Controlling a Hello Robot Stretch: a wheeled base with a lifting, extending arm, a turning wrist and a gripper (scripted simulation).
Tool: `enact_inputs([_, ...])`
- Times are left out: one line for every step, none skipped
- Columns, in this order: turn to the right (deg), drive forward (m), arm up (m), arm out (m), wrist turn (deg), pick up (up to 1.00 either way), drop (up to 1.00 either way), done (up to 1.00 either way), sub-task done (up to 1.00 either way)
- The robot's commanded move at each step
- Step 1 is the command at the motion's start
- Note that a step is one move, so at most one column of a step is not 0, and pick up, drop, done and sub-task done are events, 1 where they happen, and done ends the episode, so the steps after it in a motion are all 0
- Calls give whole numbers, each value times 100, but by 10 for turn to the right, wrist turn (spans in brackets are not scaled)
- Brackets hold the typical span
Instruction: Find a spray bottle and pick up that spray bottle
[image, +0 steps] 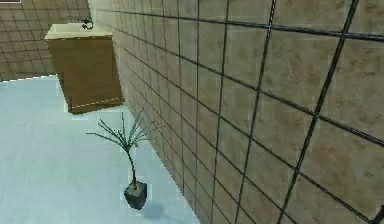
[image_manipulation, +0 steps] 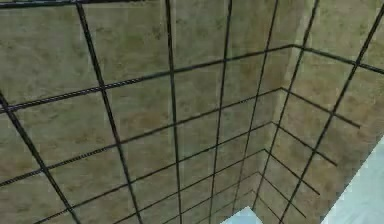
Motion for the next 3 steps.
enact_inputs([450,0,0,0,0,0,0,0,0])
enact_inputs([450,0,0,0,0,0,0,0,0])
enact_inputs([450,0,0,0,0,0,0,0,0])
